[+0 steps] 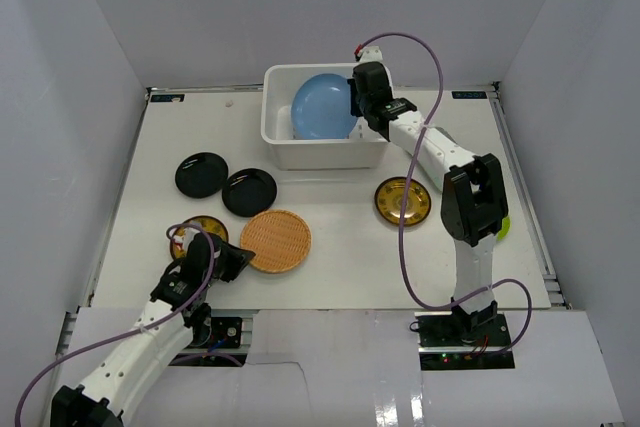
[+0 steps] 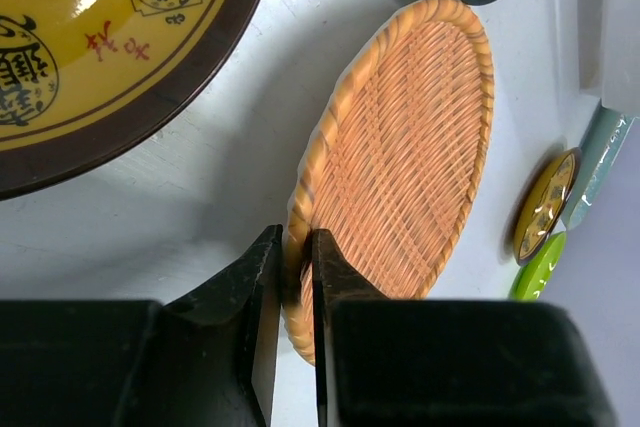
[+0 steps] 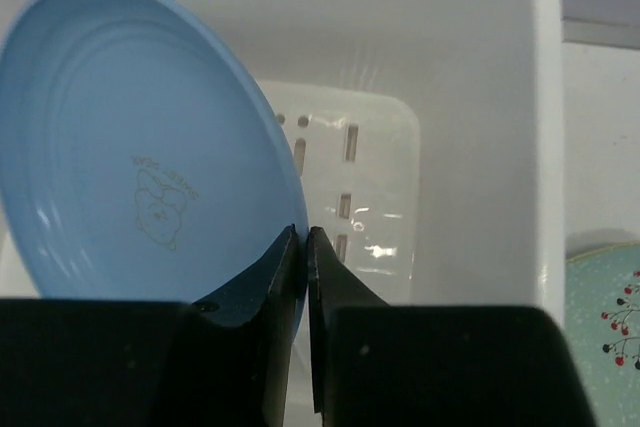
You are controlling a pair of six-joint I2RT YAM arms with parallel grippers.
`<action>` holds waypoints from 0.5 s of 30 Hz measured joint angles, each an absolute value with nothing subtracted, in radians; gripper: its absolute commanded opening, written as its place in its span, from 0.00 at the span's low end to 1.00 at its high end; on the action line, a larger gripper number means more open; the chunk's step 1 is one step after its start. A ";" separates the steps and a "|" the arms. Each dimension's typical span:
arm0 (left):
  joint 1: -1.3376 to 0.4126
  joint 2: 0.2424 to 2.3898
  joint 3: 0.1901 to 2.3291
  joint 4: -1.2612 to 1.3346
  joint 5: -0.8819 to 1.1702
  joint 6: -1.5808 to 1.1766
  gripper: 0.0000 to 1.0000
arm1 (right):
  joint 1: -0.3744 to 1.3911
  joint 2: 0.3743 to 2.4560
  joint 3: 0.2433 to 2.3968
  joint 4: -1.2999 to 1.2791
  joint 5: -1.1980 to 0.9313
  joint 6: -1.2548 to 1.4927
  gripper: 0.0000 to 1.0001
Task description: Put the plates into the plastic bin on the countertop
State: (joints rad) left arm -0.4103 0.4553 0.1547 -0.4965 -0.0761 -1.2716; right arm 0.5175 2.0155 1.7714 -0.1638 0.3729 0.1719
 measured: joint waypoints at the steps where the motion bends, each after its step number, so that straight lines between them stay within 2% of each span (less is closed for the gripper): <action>1: -0.410 0.450 0.155 -0.496 -0.079 -1.270 0.02 | 0.518 2.023 1.770 -0.182 0.367 0.171 0.21; 3: -0.410 0.432 0.155 -0.497 -0.082 -1.260 0.00 | 0.519 2.027 1.768 -0.205 0.355 0.179 0.34; 4: -0.410 0.425 0.155 -0.498 -0.084 -1.256 0.00 | 0.521 2.025 1.768 -0.207 0.351 0.183 0.47; 6: -0.410 0.398 0.154 -0.501 -0.087 -1.252 0.00 | 0.522 2.017 1.767 -0.207 0.336 0.196 0.62; 7: -0.410 0.386 0.153 -0.501 -0.086 -1.249 0.00 | 0.523 2.012 1.765 -0.210 0.330 0.204 0.75; 10: -0.410 0.355 0.149 -0.502 -0.077 -1.241 0.00 | 0.524 1.992 1.757 -0.225 0.314 0.222 0.90; 15: -0.410 0.308 0.162 -0.529 -0.023 -1.193 0.00 | 0.517 1.902 1.707 -0.245 0.262 0.247 0.90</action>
State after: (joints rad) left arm -0.4099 0.3077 0.1616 -0.5289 -0.0227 -1.1927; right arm 0.5167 1.9022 1.7069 -0.2447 0.2619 0.2466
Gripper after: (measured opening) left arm 0.199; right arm 0.904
